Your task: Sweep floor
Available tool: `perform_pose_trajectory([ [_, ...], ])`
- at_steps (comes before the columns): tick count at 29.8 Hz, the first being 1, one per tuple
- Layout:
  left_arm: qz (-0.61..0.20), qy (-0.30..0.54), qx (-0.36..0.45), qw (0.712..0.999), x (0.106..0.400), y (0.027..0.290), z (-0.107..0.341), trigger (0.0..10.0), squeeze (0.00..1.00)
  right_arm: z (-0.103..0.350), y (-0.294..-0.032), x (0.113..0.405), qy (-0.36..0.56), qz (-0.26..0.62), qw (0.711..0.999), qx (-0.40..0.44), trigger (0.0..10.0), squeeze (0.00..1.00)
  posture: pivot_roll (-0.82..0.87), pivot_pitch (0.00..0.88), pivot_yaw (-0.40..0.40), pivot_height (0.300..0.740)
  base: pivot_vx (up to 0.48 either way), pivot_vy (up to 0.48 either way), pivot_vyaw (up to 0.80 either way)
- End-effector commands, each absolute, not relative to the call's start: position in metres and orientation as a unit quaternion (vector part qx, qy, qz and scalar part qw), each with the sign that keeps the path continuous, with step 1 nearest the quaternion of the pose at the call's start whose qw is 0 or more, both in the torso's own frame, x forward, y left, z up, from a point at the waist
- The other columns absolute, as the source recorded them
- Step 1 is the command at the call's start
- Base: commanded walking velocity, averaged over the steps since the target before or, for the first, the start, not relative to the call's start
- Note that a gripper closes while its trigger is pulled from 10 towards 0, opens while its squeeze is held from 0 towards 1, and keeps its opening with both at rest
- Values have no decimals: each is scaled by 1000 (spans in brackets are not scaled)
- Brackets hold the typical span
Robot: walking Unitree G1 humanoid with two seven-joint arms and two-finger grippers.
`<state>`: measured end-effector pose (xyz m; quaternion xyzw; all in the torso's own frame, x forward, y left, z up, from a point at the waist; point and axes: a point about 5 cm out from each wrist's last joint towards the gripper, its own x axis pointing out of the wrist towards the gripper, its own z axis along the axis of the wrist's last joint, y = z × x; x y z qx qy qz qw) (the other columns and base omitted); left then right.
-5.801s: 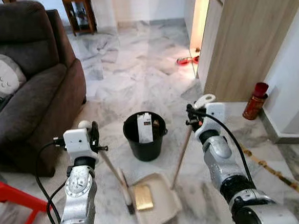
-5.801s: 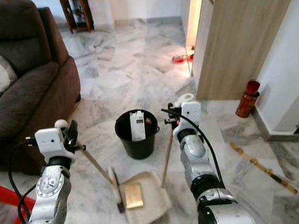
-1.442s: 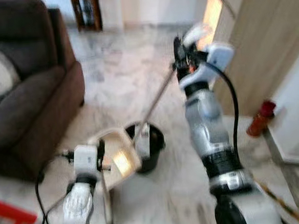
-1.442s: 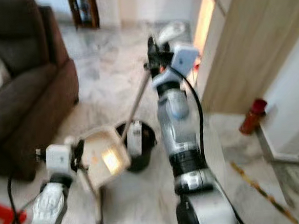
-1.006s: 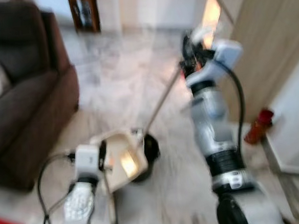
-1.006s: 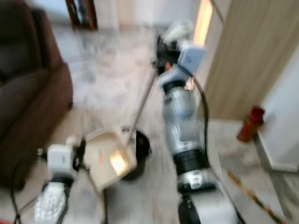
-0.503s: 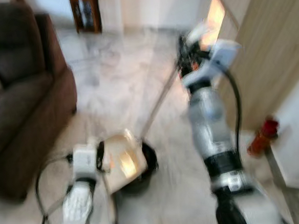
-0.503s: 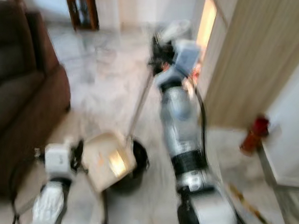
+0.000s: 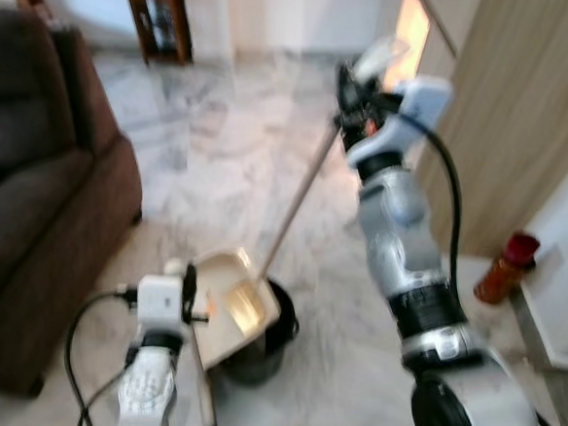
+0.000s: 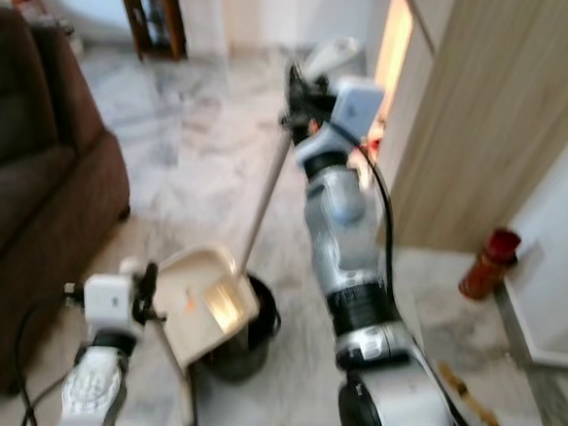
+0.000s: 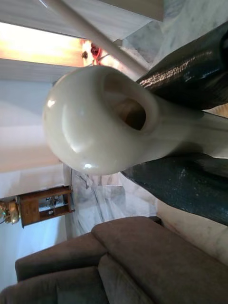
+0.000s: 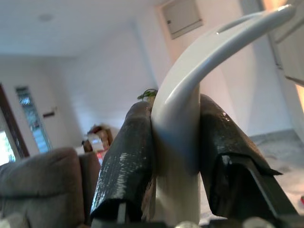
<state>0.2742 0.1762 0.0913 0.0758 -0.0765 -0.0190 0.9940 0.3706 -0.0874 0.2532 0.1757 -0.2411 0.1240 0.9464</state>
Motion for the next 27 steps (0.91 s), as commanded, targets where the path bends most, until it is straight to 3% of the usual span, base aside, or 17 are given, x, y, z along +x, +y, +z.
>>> perform_pose_trajectory([
  [1,-30,-110,77,991,275,170,103,10000,0,271,-91,367,-278,123,934,188,10000,0,24,0,-7,740,0,0,0],
  [12,-32,-111,75,990,275,169,103,10000,0,283,-86,357,-330,137,924,136,10000,0,24,0,-9,740,0,0,0],
  [27,-38,-115,75,990,275,167,103,10000,0,301,-78,332,-436,133,890,23,10000,0,22,0,-10,740,0,0,0],
])
